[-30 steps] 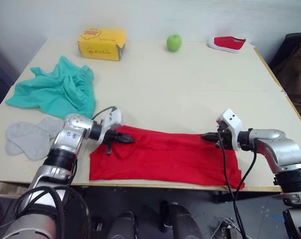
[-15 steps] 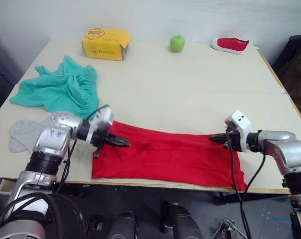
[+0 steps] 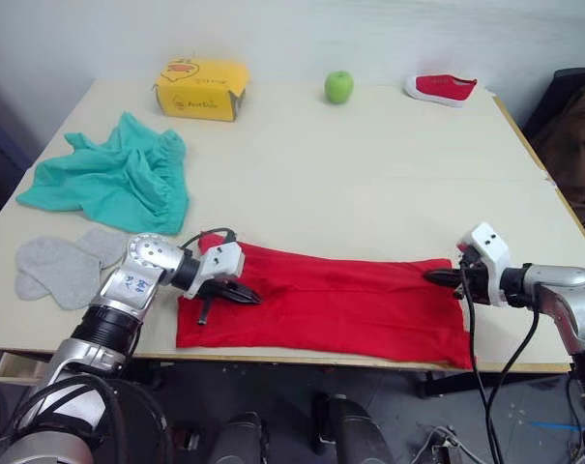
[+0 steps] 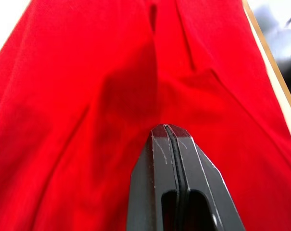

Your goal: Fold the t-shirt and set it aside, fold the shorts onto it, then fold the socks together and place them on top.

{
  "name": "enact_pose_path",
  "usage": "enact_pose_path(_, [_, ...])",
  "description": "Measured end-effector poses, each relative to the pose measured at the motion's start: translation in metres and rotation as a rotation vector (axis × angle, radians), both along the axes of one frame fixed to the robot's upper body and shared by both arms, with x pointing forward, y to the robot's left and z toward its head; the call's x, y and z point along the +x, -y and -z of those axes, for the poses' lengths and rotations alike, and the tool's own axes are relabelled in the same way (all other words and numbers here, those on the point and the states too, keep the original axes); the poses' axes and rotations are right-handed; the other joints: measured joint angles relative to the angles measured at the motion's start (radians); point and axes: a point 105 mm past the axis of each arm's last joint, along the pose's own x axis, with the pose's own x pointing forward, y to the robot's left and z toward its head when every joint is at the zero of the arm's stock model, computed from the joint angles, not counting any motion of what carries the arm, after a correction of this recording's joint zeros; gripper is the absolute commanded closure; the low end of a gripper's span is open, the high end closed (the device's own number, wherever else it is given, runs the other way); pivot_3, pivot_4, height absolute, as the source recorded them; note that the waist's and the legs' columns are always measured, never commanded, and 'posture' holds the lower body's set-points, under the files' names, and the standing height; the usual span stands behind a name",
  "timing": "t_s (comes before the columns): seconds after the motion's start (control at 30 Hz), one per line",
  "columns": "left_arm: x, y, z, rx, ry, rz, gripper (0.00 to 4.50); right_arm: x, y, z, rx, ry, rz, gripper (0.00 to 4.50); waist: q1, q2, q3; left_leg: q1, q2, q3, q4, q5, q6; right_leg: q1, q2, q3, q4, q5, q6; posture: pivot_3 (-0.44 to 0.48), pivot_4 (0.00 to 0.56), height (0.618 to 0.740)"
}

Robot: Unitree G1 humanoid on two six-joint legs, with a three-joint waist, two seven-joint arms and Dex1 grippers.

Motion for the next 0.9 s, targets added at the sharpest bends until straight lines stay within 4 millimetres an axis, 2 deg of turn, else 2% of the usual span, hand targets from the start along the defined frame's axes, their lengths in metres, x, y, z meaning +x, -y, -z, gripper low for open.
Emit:
enact_pose_path(0.2, [-0.006,-0.031,-0.005,0.067,-0.073,-0.068,4.5,-0.001,0.008,0.002,-0.021,0.012,0.011,4.46,-0.007,0.001,-0.001,0.004,0.0,0.0,-0.003,0.0,0.0,0.002,0.0,0.0,-0.001,-0.001,-0.001,0.0,0.15,0.74])
enact_pose_path(0.27, [-0.005,-0.032,-0.014,-0.011,-0.151,-0.13,4.5,-0.003,0.008,-0.002,0.013,0.009,0.024,4.46,-0.006,0.001,-0.001,0.0,0.0,-0.001,-0.002,0.0,0.0,-0.001,0.0,0.0,0.0,-0.001,-0.001,0.0,0.15,0.74])
enact_pose_path(0.4, [0.02,-0.009,-0.063,-0.205,-0.13,-0.154,4.5,0.002,-0.004,-0.017,0.073,0.025,0.012,4.46,0.005,0.001,-0.001,-0.012,0.0,-0.001,0.004,0.003,-0.005,-0.012,-0.001,-0.001,0.004,0.0,0.0,0.0,0.15,0.74])
enact_pose_path(0.47, [0.029,0.003,-0.074,-0.254,-0.102,-0.135,4.5,0.004,-0.01,-0.02,0.085,0.035,-0.002,4.46,0.005,0.002,-0.001,-0.012,-0.001,-0.001,0.003,0.003,-0.006,-0.012,0.0,-0.001,0.005,0.0,0.0,0.0,0.15,0.74])
enact_pose_path(0.53, [0.04,0.01,-0.067,-0.27,-0.089,-0.172,4.5,0.004,-0.012,-0.017,0.084,0.028,-0.008,4.46,0.005,0.002,-0.001,-0.013,-0.001,0.0,0.003,0.003,-0.006,-0.012,0.001,-0.001,0.005,0.0,0.0,0.0,0.15,0.74])
enact_pose_path(0.63, [0.061,0.011,-0.037,-0.212,-0.066,-0.294,4.5,0.002,-0.016,-0.005,0.059,0.0,-0.022,4.46,0.004,0.001,-0.001,-0.014,-0.001,0.0,0.003,0.003,-0.005,-0.013,0.001,-0.001,0.004,0.0,0.001,0.0,0.15,0.74])
enact_pose_path(0.7, [0.069,0.004,-0.021,-0.138,-0.03,-0.349,4.5,0.001,-0.013,-0.004,0.029,0.015,-0.029,4.46,0.001,0.001,-0.001,-0.013,-0.001,0.0,0.003,0.003,-0.005,-0.013,0.001,-0.001,0.004,0.001,0.001,0.0,0.15,0.74])
enact_pose_path(0.77, [0.077,0.003,-0.02,-0.117,0.036,-0.353,4.5,-0.003,-0.004,-0.003,-0.022,0.022,-0.03,4.46,0.005,0.001,-0.001,-0.012,-0.001,0.0,0.003,0.003,-0.005,-0.011,0.001,-0.001,0.003,0.001,0.001,0.0,0.15,0.74])
enact_pose_path(0.9, [0.087,-0.015,-0.021,-0.079,0.132,-0.412,4.5,-0.015,0.017,0.001,-0.076,-0.001,0.001,4.46,0.015,0.001,-0.001,-0.001,0.0,0.0,0.003,-0.002,0.002,-0.001,0.0,-0.001,-0.001,0.001,0.002,0.0,0.15,0.74])
